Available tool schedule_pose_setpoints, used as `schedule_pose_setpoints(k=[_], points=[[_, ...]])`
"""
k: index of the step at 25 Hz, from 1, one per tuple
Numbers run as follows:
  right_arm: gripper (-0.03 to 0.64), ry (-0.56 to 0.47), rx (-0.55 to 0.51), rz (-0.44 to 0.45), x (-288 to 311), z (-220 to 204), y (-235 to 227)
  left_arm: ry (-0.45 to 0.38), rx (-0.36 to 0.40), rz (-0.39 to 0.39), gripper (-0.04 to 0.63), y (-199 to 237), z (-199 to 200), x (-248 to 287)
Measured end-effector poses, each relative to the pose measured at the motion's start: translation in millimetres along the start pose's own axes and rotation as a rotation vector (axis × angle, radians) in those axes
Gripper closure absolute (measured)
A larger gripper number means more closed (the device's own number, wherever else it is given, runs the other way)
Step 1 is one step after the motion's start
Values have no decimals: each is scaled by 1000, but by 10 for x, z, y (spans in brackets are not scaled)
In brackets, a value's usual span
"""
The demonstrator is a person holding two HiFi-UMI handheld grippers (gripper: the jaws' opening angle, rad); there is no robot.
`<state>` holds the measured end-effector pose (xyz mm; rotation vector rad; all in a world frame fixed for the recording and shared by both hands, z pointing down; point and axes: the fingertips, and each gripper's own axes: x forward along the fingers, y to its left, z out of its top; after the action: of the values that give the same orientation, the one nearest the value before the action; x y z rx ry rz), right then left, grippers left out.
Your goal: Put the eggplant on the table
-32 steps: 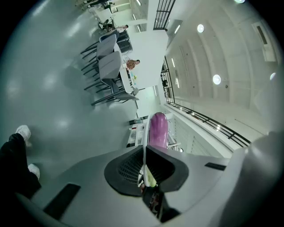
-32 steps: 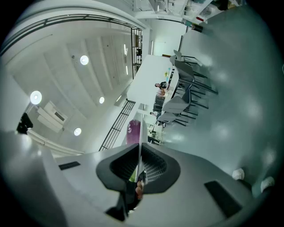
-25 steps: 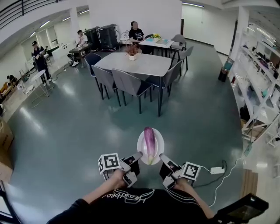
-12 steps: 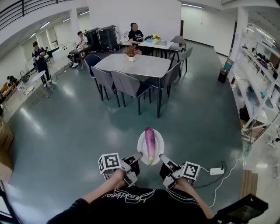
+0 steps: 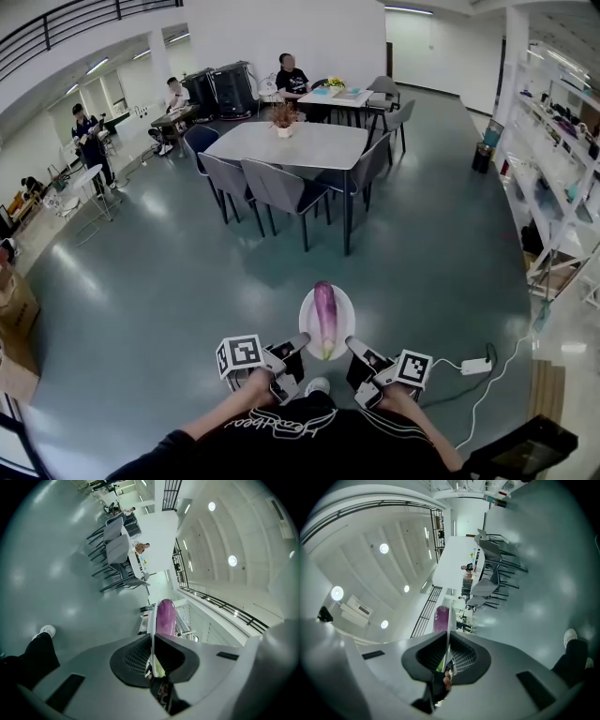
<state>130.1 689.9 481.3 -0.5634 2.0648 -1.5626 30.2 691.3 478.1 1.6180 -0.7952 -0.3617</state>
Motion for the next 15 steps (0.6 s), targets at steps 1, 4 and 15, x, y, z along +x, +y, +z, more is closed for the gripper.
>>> schedule_pose_setpoints(k=[1,4,15], points=[[597,-1,2,-3,-2,19,-7,2,0,0,568,0,1,22],[597,-8,4,0,10,79,-10,10,-4,-3,568,0,24,88],[597,-29,5,-35,296,470,-307,39,-31,4,568,166,403,500]])
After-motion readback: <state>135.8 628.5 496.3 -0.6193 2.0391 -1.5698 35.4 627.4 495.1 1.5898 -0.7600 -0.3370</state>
